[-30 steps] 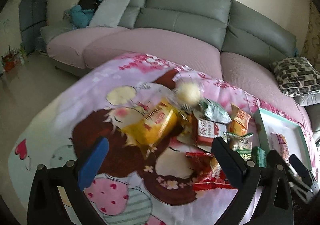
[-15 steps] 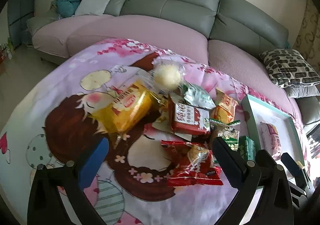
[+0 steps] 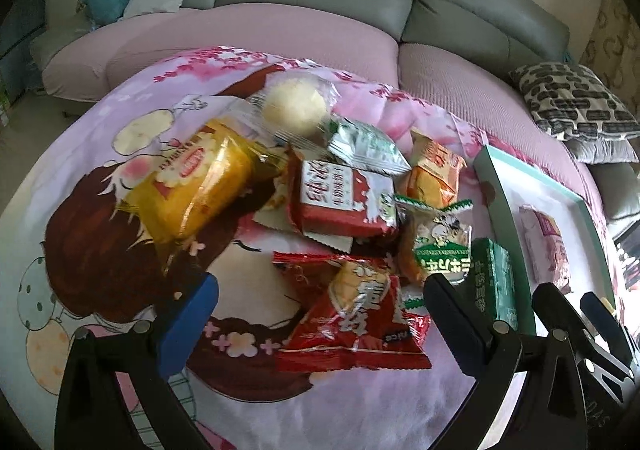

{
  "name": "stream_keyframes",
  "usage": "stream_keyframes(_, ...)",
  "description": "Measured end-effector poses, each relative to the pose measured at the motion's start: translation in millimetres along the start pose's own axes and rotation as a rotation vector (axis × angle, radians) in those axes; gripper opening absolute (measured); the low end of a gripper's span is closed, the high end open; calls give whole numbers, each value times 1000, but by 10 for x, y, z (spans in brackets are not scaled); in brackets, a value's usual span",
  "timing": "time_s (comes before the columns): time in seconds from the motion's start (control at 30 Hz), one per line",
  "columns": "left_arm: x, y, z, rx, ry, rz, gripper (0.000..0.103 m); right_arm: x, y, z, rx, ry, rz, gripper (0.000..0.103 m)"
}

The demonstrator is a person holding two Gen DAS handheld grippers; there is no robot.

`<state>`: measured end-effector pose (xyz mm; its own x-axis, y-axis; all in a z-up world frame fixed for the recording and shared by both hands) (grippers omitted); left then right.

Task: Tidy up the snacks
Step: 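Move both tools back to the snack pile, then grasp the red packet with the left gripper while the right grasps the green packet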

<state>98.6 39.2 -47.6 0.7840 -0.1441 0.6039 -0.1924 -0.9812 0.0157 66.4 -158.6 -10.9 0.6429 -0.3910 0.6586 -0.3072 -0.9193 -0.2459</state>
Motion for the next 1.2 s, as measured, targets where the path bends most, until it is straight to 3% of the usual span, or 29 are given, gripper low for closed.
stream_keyframes(0.07, 6, 32, 8, -3, 0, 11, 92, -4, -4, 8, -2, -3, -4, 103)
stream_keyframes(0.13, 1, 52, 32, -10, -10, 8, 76, -11, -13, 9, 0, -5, -10, 103)
stream_keyframes(0.3, -23, 32, 74, -31, -27, -9, 63, -27, -38, 10, 1, -6, -23, 103)
stream_keyframes(0.63, -53, -168, 59, -3, -26, -70, 62, -115, -247, 48, 103, -60, -27, 101)
stream_keyframes(0.9, -63, -192, 69, -7, -29, -84, 62, -194, -389, 72, 167, -99, -29, 73)
stream_keyframes(1.2, -72, -213, 101, -20, -36, -96, 63, -233, -375, 183, 145, -138, -25, 62)
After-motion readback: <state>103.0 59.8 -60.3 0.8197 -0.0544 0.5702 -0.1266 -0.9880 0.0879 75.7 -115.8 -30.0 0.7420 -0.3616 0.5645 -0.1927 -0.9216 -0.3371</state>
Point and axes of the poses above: each gripper's, at about its wrist camera, not at the fingertips, and z roughly the way its jaws point, y to its right, x to its top, the point moved 4 cm from there along z, roughly the way its jaws point, and after that the axes turned 15 degrees about z, right-handed, at the moved point
